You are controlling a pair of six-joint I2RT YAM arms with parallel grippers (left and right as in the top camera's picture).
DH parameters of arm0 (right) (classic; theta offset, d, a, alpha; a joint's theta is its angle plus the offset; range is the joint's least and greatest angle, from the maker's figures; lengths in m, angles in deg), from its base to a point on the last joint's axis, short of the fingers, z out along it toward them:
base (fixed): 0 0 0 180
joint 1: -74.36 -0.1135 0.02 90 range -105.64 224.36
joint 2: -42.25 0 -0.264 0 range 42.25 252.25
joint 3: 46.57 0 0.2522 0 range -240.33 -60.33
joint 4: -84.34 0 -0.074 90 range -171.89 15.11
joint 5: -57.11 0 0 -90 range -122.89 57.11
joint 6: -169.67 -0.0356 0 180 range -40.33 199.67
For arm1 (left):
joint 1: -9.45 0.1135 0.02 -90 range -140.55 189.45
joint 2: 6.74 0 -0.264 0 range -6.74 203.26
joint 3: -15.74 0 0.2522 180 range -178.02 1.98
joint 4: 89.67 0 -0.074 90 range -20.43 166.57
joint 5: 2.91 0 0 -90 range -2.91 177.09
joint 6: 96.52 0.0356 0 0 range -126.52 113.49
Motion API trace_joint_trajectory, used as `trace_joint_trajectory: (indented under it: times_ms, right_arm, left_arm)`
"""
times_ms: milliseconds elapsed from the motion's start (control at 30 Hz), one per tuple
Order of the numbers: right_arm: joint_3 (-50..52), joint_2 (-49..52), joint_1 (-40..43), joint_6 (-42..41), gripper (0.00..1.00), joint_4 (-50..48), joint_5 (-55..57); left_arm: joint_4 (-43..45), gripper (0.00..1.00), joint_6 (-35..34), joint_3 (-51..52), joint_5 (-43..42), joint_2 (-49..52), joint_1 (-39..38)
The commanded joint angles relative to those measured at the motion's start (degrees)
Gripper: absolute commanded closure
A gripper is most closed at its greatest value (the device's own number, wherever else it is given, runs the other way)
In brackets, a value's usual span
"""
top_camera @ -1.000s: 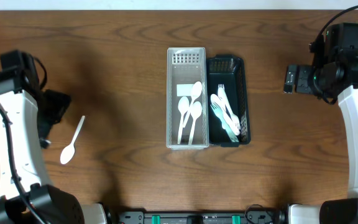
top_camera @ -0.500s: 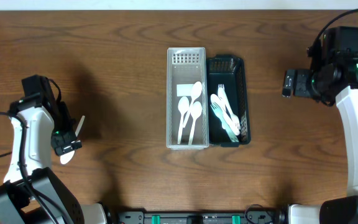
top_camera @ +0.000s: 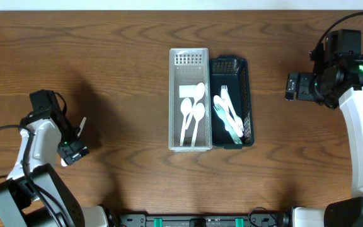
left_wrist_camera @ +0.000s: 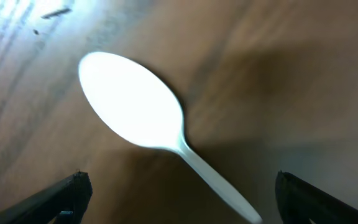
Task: Pack container
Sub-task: 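Move the left gripper down to the last white spoon on the left, then close the left gripper on the spoon handle and lift it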
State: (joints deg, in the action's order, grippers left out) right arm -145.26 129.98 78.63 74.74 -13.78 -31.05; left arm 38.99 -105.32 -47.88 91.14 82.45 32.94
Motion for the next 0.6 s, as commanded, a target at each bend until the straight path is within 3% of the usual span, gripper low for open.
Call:
trace_joint_trajectory:
  times_ms: [0, 567]
  right_arm:
    - [0.35, 0.15, 0.81, 0.74, 0.01, 0.09, -0.39]
    - [0.35, 0.15, 0.81, 0.74, 0.01, 0.20, -0.39]
  left_arm:
    - [0.22, 0.04, -1.60, 0.72, 1.60, 2.01, 0.72]
    - [-1.01, 0.11, -1.53, 0.81, 1.55, 5.99, 0.70]
